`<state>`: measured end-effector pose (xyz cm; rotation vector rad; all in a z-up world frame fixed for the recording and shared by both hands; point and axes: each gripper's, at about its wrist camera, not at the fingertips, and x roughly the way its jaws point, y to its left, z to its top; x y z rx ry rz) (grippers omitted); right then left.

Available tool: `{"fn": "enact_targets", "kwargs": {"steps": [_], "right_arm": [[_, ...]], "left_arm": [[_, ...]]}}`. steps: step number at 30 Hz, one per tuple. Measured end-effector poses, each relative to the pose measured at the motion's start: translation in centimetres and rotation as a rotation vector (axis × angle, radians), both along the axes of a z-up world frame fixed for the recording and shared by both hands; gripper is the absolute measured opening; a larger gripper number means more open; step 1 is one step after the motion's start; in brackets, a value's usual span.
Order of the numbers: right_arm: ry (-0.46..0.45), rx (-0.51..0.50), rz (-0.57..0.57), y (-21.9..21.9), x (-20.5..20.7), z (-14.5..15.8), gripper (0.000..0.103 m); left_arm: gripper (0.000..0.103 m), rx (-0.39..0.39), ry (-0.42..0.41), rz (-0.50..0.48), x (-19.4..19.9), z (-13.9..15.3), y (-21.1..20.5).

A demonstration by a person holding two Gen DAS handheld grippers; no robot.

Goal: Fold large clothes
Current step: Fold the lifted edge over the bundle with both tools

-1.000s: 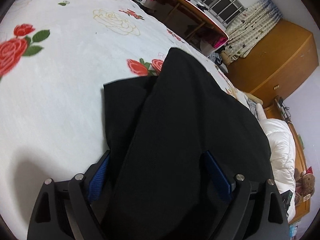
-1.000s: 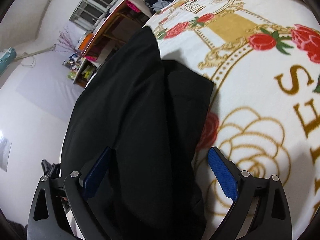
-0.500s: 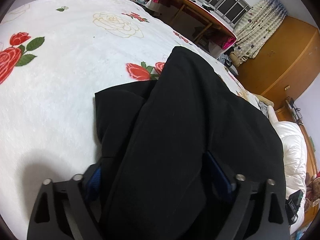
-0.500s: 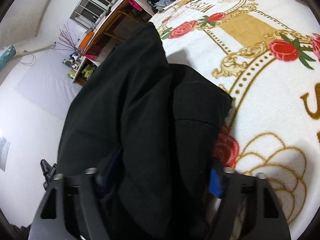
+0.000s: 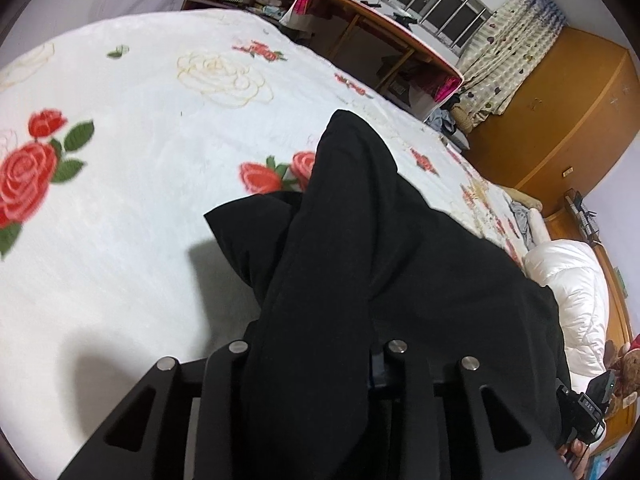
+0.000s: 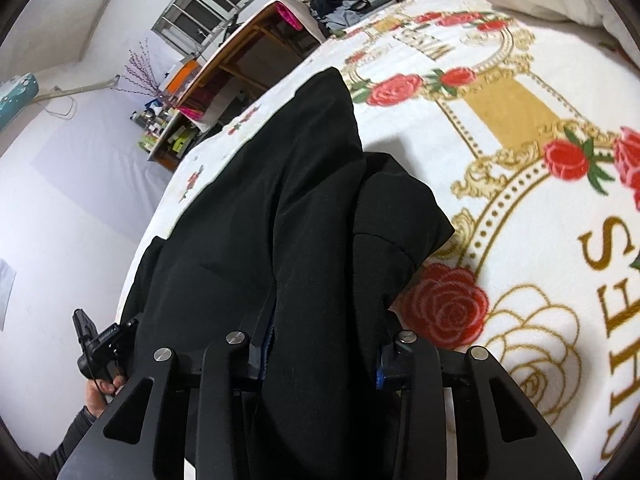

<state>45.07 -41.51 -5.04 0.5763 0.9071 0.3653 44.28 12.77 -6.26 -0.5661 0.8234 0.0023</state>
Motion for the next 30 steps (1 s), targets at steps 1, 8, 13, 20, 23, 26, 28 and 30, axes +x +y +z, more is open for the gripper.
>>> {"fn": "enact_targets", "kwargs": {"steps": [1, 8, 13, 20, 23, 26, 28, 30], "right_arm": [[-0.006, 0.0, 0.001, 0.1, -0.2, 0.5, 0.035], [-0.052, 0.016, 0.004, 0.3, -3.2, 3.9, 0.035], [-0.089, 0.024, 0.007, 0.4, -6.9, 6.5, 0.035], [-0.115, 0.047, 0.003, 0.2, -12.7, 8.5, 0.035], [-0.113, 0.053, -0.001, 0.3, -15.1, 8.8, 0.035], [-0.105, 0.058, -0.002, 0.2, -17.3, 8.5, 0.035], [-0.096, 0.062, -0.003, 0.2, -18.9, 8.0, 0.035], [-0.085, 0.066, -0.002, 0.1, -20.1, 7.5, 0.035]], "left_arm": [[0.031, 0.005, -0.009, -0.003, -0.3, 0.6, 0.1], [0.029, 0.035, -0.076, -0.038, -2.8, 5.3, 0.0], [0.029, 0.029, -0.109, -0.051, -6.2, 7.7, 0.3], [0.029, 0.023, -0.148, -0.065, -11.8, 10.2, 0.8], [0.029, 0.029, -0.152, -0.07, -14.3, 10.5, 0.8], [0.029, 0.031, -0.148, -0.072, -16.7, 10.3, 0.9], [0.029, 0.032, -0.143, -0.072, -18.3, 9.8, 1.0], [0.029, 0.026, -0.13, -0.069, -19.8, 9.2, 1.0]]}}
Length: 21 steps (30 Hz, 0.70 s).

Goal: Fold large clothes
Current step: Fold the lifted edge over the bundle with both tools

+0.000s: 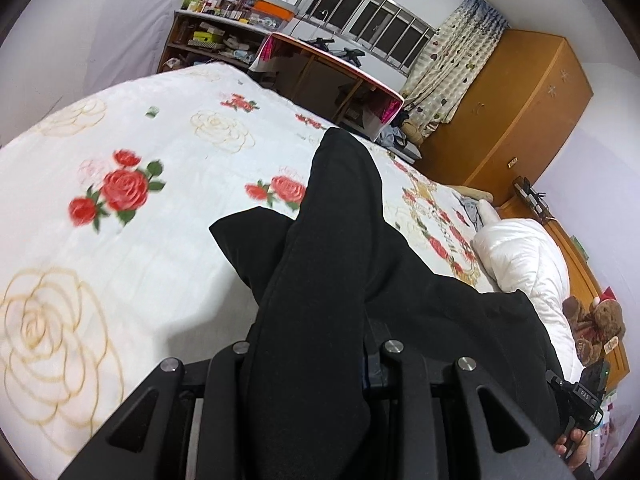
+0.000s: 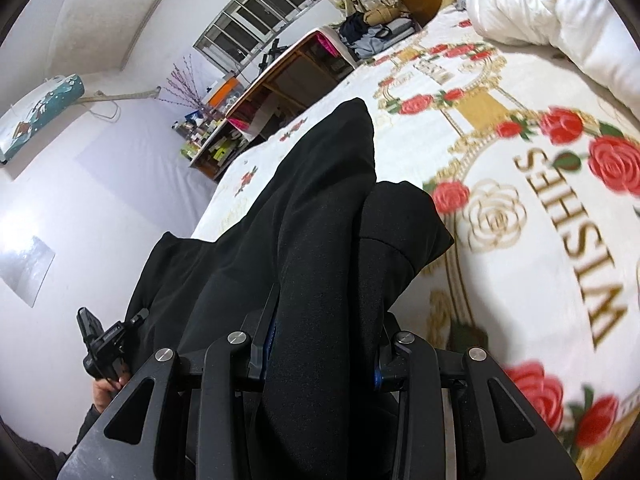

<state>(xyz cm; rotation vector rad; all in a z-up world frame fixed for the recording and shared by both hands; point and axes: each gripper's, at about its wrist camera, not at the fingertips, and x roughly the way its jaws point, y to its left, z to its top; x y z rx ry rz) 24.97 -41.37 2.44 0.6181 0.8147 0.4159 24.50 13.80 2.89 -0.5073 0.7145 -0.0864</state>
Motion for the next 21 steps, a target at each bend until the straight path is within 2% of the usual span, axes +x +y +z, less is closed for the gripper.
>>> {"fn": "enact_targets", "kwargs": {"steps": [5, 11, 14, 16, 19, 21], "right_arm": [[0.044, 0.004, 0.001, -0.1, -2.7, -2.0, 0.035], [0.142, 0.018, -0.031, -0.6, -2.8, -6.4, 0.037], [0.199, 0.006, -0.041, -0.9, -2.7, -8.6, 0.042], [0.226, 0.003, -0.046, -1.2, -2.9, -9.5, 0.051], [0.243, -0.024, -0.058, -1.4, -3.2, -10.0, 0.06], [0.25, -0.036, -0.066, -1.6, -3.2, -9.9, 0.063]], "left_arm": [[0.029, 0.005, 0.036, -0.004, -2.3, -2.4, 0.2], [0.03, 0.001, 0.114, 0.015, -2.9, -6.5, 0.1], [0.033, 0.012, 0.16, 0.019, -3.5, -8.9, 0.2], [0.037, 0.004, 0.178, 0.027, -3.8, -10.0, 0.3], [0.045, 0.006, 0.194, 0.034, -4.0, -10.9, 0.3], [0.048, -0.004, 0.204, 0.036, -3.9, -11.0, 0.5]]}}
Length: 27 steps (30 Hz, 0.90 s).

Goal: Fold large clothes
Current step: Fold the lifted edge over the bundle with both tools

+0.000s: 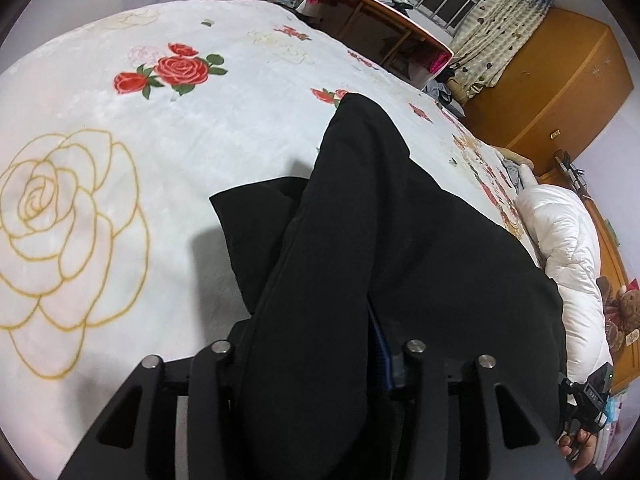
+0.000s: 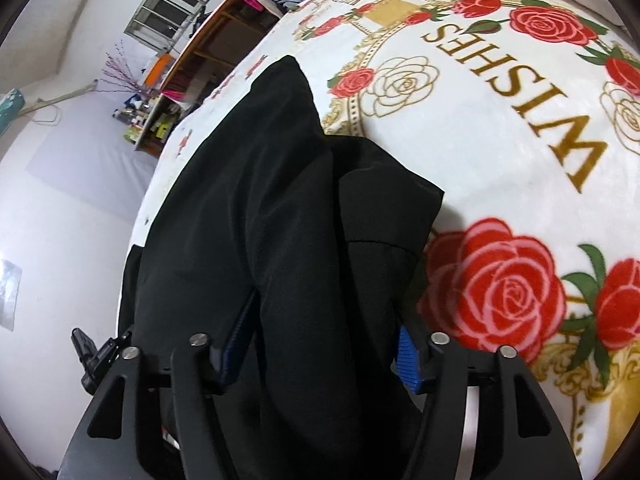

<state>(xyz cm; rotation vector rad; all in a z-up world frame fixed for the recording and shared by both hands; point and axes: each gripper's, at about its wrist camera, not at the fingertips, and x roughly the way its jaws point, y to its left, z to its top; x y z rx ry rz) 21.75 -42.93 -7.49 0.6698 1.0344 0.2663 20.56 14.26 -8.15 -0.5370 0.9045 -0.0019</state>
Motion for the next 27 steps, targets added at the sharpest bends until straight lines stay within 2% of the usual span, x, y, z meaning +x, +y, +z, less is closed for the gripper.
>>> {"fn": "enact_targets", "kwargs": {"steps": [7, 13, 18, 23, 25, 27], "right_arm": [[0.002, -0.114, -0.015, -0.3, -0.8, 2.2, 0.064], [-0.065, -0.18, -0.085, -1.9, -2.5, 5.3, 0.064], [-0.137, -0.241, -0.061, 0.0, -3.0, 7.8, 0.064], [-0.191, -0.307, 0.003, 4.0, -2.7, 8.3, 0.063], [-0.184, -0.345, 0.044, 5.8, -2.2, 7.5, 0.052], [-0.153, -0.379, 0.062, 6.6, -1.5, 6.1, 0.051]], "left_arm": [[0.053, 0.001, 0.018, -0.009, -0.6, 1.5, 0.4], [0.056, 0.057, 0.005, 0.013, -1.8, 2.8, 0.9], [0.058, 0.076, -0.049, 0.06, -2.6, 4.9, 1.8], [0.058, 0.102, -0.101, -0.016, -2.3, 6.5, -0.4], [0.058, 0.109, -0.104, -0.061, -1.7, 6.3, -2.0], [0.058, 0.122, -0.093, -0.097, -1.1, 5.6, -3.6]]}}
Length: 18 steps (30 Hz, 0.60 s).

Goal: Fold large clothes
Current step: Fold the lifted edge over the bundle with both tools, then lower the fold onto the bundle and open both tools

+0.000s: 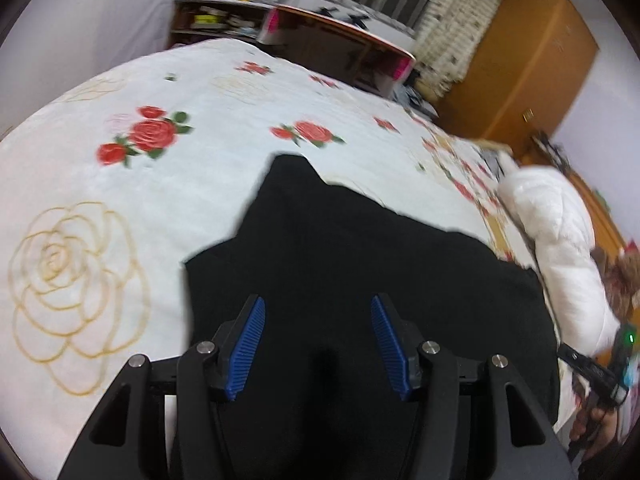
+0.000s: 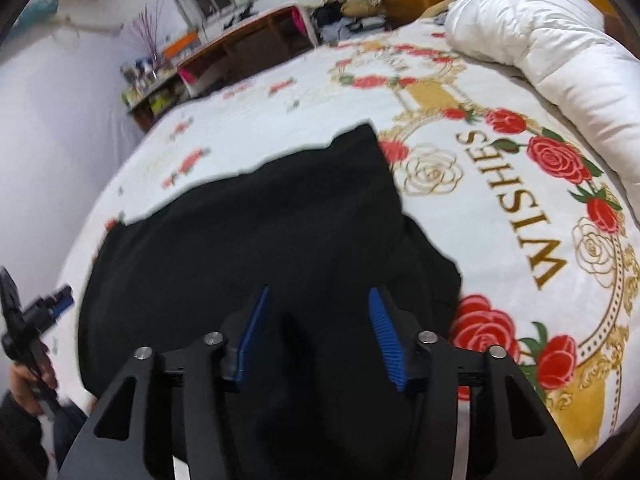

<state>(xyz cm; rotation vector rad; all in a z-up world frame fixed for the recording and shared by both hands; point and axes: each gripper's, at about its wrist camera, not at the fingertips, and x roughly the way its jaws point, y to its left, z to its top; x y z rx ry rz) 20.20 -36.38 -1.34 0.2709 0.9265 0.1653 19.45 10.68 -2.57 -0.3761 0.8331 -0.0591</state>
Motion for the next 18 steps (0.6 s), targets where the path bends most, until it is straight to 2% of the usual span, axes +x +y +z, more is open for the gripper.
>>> {"fn": "enact_targets", "kwargs": {"steps": [3, 6, 12, 18], "right_arm": [[0.032, -0.023, -0.019, -0.1, 0.5, -2.0, 0.049], [0.027, -0.035, -0.035, -0.4, 0.7, -2.5, 0.049], [0.014, -0.072, -0.051, -0.7, 1.9, -1.2, 0.049], [-0.018, -0.073, -0.038, -0.1, 5.4, -0.4, 0.049]], "left_arm": [[0.058, 0.021, 0.048, -0.023, 1.1, -2.2, -1.5], [0.058, 0.046, 0.044, -0.03, 1.7, -3.6, -2.0], [0.058, 0.052, 0.034, -0.036, 3.3, -2.4, -2.1], [0.058, 0.091, 0.012, -0.007, 7.2, -1.7, -1.6]]}}
